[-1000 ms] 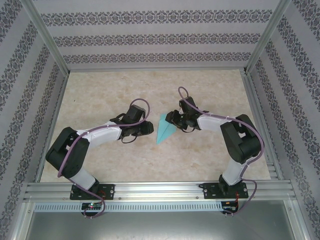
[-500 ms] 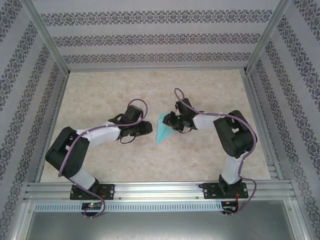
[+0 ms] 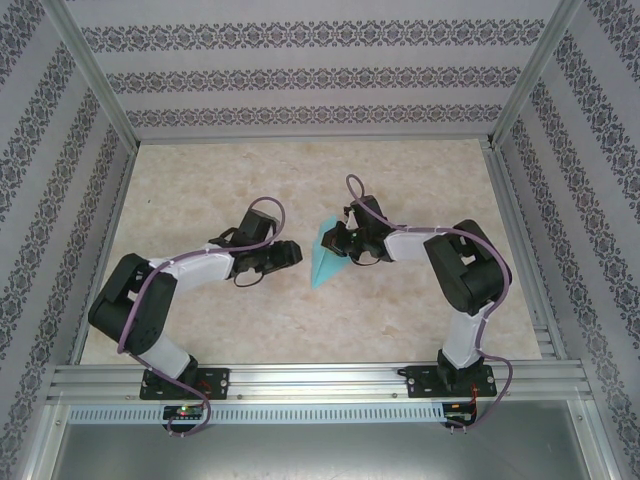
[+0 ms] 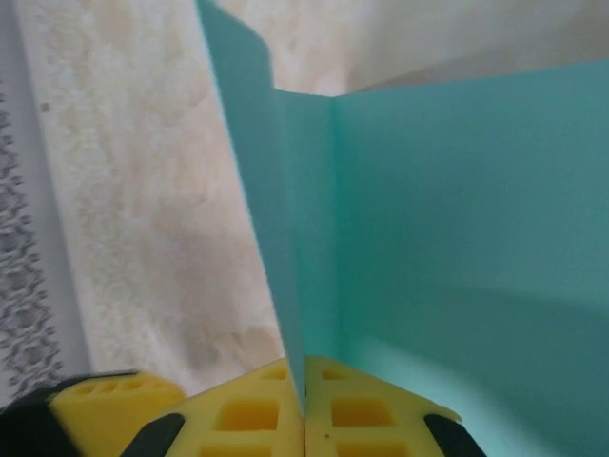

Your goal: Fold a paper plane with a square sheet of paper (pick it up from the middle)

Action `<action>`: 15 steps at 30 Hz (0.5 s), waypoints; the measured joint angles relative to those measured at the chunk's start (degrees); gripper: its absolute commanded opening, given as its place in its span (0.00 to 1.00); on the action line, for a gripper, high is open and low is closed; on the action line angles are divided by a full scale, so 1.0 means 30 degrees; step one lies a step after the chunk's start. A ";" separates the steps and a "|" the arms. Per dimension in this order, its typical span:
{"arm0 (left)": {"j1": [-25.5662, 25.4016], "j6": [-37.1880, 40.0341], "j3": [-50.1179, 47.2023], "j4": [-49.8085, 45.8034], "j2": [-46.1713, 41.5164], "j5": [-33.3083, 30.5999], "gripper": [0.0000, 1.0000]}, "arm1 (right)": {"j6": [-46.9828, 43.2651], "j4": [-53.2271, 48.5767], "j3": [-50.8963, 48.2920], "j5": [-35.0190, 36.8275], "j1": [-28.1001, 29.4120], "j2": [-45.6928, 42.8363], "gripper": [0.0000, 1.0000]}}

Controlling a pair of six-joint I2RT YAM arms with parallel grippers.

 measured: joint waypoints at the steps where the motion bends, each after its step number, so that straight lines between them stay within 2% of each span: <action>1: 0.0233 0.0044 0.0000 0.0007 -0.0182 0.0306 0.72 | 0.0117 0.0415 -0.0248 -0.0364 -0.0138 -0.0219 0.06; 4: 0.0714 0.0444 0.0029 0.0044 -0.1195 0.1348 0.84 | 0.0561 0.1508 -0.0576 -0.1705 -0.0794 -0.1137 0.06; 9: 0.0801 0.0306 0.0044 0.1574 -0.2208 0.3745 0.97 | 0.2025 0.4255 -0.0641 -0.3796 -0.1647 -0.2812 0.07; 13: 0.0801 -0.0714 -0.0168 0.4073 -0.2572 0.5537 0.98 | 0.3526 0.6419 -0.0641 -0.5319 -0.1807 -0.3402 0.07; 15: 0.0801 -0.1384 -0.0342 0.5319 -0.2630 0.6229 0.95 | 0.4255 0.7249 -0.0634 -0.5938 -0.1785 -0.3424 0.08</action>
